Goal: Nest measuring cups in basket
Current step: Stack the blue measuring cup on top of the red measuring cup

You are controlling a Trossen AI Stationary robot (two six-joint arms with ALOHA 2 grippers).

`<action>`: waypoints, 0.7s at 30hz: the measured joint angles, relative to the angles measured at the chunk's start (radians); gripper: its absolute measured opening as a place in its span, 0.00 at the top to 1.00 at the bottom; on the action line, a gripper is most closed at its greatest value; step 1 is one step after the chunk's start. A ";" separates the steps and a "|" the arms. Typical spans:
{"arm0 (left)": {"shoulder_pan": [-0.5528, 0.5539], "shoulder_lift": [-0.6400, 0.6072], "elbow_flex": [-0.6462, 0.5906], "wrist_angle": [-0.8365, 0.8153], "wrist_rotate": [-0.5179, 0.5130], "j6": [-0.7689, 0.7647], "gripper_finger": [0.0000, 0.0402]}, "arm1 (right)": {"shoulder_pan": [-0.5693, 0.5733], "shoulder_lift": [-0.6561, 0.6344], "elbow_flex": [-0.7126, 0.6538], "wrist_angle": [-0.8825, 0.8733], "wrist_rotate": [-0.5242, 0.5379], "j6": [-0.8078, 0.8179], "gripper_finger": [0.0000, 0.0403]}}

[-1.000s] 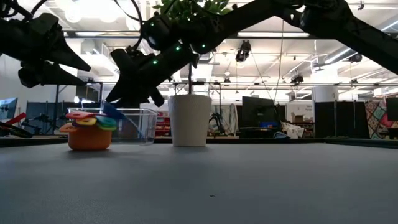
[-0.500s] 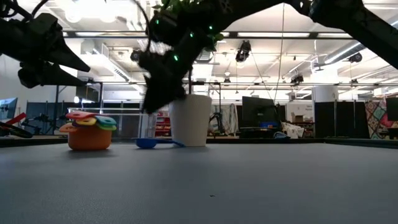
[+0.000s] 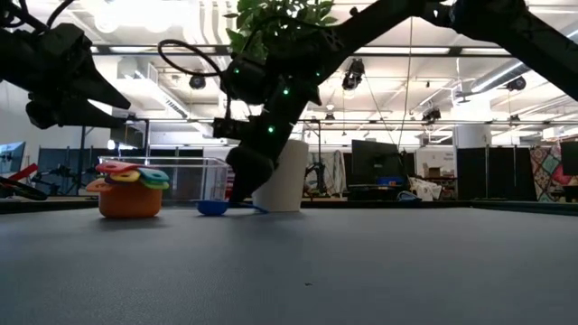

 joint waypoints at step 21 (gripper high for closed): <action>0.000 0.012 0.000 0.000 0.000 -0.001 0.31 | 0.058 0.000 0.000 0.089 0.083 -0.140 0.58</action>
